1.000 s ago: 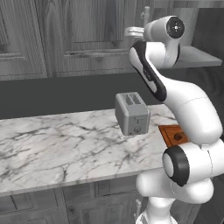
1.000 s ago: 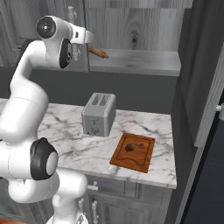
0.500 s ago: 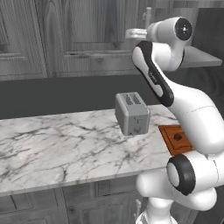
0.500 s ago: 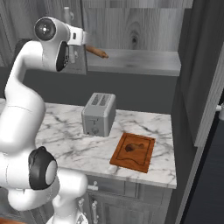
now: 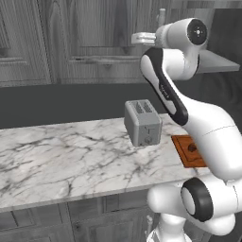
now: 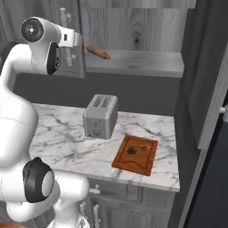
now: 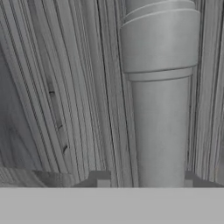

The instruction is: Open the cabinet, retrieve the rolling pin, and place it next to the meat on the cutting board to prepare for tenderizing.

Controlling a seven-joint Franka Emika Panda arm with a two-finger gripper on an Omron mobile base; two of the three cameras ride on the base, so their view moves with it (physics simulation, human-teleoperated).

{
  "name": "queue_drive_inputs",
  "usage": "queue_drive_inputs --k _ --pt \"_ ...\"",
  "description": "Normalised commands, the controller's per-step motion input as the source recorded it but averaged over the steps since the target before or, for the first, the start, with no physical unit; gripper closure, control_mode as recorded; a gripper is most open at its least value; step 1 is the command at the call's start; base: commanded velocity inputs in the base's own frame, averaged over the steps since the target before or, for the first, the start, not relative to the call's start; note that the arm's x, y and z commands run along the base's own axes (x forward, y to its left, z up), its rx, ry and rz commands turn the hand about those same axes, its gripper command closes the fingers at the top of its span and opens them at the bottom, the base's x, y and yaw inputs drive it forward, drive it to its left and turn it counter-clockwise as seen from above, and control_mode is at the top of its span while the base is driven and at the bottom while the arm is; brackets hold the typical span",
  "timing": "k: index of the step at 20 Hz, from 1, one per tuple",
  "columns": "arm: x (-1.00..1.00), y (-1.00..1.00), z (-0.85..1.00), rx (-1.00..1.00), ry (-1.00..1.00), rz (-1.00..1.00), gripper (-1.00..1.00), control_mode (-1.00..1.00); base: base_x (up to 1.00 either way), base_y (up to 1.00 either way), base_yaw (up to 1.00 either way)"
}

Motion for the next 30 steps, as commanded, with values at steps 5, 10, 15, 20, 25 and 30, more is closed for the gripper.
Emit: queue_drive_inputs --k 5,10,15,20,25,30 --pt "-0.39 0.96 -0.04 0.0 0.02 0.0 1.0 -1.0 0.0 0.0 0.0" --pt "-0.51 0.94 -0.08 0.0 0.03 0.0 1.0 -1.0 0.0 0.0 0.0" --pt "-0.57 0.94 -0.14 0.0 0.0 0.0 1.0 -1.0 0.0 0.0 0.0" --pt "-0.61 0.92 -0.21 0.0 0.0 0.0 1.0 -1.0 0.0 0.0 0.0" --pt "-0.59 0.9 -0.25 0.0 0.0 0.0 1.0 -1.0 0.0 0.0 0.0" --pt "-0.61 0.86 -0.23 -0.01 0.02 0.04 -1.0 -1.0 0.0 0.0 0.0"
